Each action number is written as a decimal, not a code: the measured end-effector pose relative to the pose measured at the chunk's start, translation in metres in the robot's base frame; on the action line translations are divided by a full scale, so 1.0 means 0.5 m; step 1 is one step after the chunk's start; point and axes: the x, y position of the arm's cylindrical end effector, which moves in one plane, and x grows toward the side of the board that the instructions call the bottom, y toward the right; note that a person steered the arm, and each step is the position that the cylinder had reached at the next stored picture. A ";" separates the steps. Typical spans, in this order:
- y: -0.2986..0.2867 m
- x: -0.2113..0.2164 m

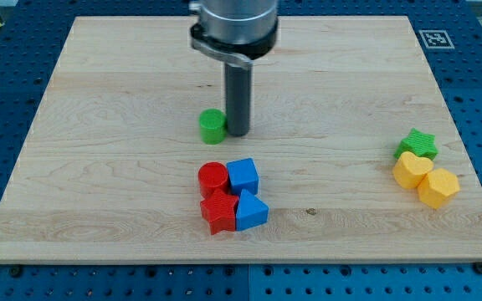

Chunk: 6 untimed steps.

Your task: Push the green circle diagonally top left to the red circle

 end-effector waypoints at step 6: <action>-0.068 -0.006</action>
